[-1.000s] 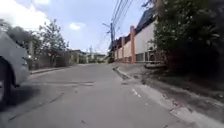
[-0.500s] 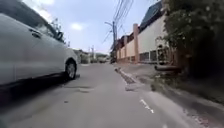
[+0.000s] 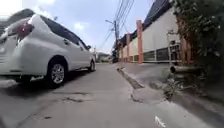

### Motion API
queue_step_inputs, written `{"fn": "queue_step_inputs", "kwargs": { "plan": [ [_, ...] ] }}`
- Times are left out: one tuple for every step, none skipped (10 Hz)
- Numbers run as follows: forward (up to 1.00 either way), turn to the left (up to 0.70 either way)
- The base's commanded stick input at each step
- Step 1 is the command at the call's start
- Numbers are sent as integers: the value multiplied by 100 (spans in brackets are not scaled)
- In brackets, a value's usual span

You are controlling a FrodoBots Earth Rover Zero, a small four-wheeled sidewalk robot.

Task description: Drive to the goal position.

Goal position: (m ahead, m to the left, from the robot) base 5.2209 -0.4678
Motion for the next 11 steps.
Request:
{"fn": "queue_step_inputs", "kwargs": {
  "plan": [
    [100, 0],
    [100, 0],
    [100, 0],
    [100, 0],
    [100, 0],
    [100, 0],
    [100, 0],
    [100, 0],
    [100, 0],
    [100, 0],
    [100, 0]
  ]
}}
